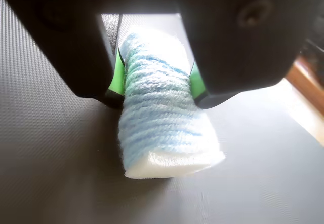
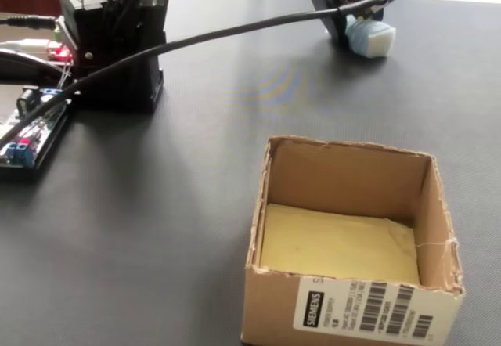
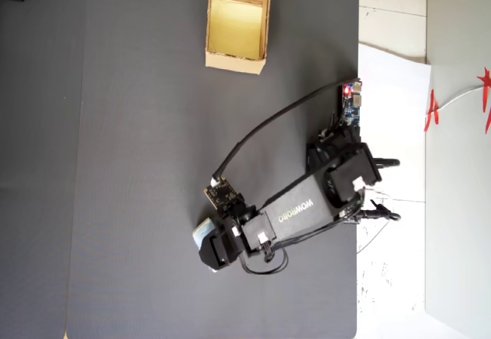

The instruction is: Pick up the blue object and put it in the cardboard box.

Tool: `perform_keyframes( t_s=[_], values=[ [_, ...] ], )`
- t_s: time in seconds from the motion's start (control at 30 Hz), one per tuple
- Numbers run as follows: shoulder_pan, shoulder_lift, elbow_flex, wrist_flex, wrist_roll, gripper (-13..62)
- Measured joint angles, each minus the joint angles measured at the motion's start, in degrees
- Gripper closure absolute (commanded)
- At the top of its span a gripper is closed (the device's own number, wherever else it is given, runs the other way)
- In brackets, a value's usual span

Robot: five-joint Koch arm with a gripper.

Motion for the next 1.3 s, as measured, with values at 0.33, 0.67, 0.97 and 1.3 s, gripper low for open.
perform_keyframes(
  t_s=[0.33,0.67,0.97,1.3],
  values=[
    [6.33,18.63,22.15,-15.21,-3.96,49.0],
    [15.21,35.24,35.07,-20.74,-5.1,49.0],
    [31.64,43.77,36.39,-21.45,-9.76,49.0],
    [47.9,48.08,36.56,-22.32,-14.33,49.0]
  ],
)
